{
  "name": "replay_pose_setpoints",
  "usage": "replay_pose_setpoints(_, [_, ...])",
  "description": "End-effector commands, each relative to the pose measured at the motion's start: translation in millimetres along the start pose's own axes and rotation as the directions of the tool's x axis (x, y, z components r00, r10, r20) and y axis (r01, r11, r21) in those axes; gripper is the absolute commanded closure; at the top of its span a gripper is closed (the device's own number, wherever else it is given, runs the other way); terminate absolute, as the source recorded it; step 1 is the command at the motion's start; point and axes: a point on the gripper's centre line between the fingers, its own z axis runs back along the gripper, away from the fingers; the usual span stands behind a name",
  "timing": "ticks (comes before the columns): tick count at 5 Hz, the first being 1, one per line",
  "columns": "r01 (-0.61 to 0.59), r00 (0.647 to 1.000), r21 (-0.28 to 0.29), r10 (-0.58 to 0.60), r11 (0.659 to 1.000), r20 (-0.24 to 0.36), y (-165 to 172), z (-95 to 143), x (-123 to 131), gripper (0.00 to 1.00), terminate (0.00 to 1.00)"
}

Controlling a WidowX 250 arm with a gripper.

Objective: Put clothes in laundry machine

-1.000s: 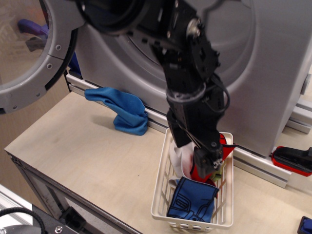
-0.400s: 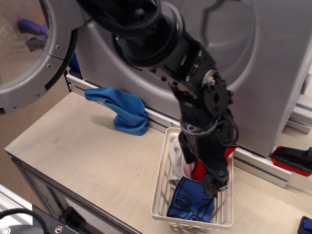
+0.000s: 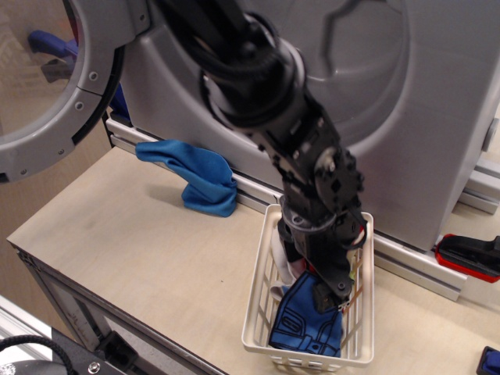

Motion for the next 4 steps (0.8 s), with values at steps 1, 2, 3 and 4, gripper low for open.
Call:
replay_pose_setpoints(1, [-0.043,0.999,0.035,0.043,0.998,0.02,12.4,-10.1,0.6,1.0,0.0])
replay_pose_setpoints(2, [-0.077,0.997,0.053,0.076,0.996,0.025,11.4,-5.5,1.0,1.0,0.0])
replay_pose_setpoints(3, [-0.139,0.986,0.153,0.123,0.978,0.111,16.8,15.2,6.2,1.0,0.0])
replay_pose_setpoints(4, [-0.234,0.962,0.142,0.208,0.962,0.179,28.7,47.1,13.9,1.0,0.0])
